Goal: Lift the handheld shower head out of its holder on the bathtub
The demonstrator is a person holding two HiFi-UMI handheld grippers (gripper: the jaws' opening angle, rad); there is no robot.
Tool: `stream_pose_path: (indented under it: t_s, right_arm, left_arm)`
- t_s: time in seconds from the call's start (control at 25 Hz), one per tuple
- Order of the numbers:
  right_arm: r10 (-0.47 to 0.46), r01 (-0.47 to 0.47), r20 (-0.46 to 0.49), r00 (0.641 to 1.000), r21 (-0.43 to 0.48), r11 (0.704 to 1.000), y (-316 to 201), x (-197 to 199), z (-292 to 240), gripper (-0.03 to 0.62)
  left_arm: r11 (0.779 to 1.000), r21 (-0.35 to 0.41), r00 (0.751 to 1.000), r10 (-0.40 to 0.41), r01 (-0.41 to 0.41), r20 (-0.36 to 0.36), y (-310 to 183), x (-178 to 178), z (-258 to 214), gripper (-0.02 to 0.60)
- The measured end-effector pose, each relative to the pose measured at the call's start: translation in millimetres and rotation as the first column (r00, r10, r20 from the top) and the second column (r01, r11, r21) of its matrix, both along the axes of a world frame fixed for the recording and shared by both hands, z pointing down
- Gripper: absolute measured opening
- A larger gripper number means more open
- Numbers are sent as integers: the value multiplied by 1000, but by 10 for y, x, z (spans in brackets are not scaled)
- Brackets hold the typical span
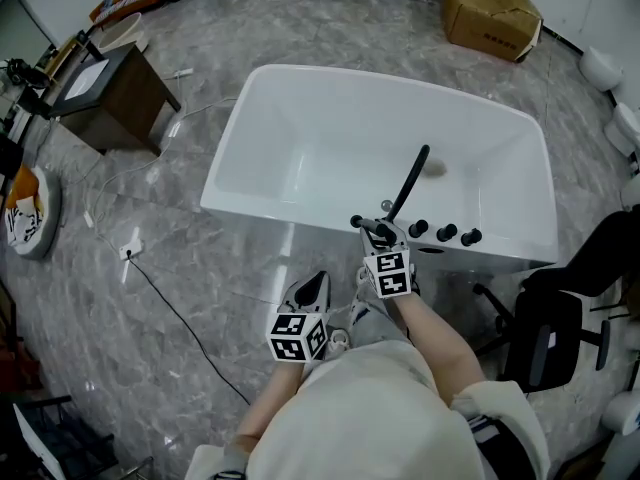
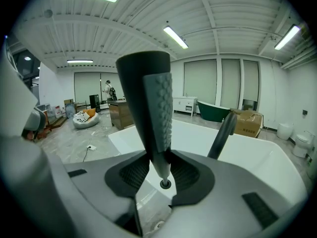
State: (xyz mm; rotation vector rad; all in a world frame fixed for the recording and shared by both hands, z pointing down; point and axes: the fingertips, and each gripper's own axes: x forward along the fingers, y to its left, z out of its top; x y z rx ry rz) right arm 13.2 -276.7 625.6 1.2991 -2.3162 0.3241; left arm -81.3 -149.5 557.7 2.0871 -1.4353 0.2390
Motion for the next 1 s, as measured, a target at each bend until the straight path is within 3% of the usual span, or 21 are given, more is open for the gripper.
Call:
stream_pose_path:
  t_s: [1.0]
  right_arm:
    - [5,-22,91,996,184,983,465,79,-967,143]
  left_arm:
    - [996,60,998,59,-60,17,395,67,-187,20]
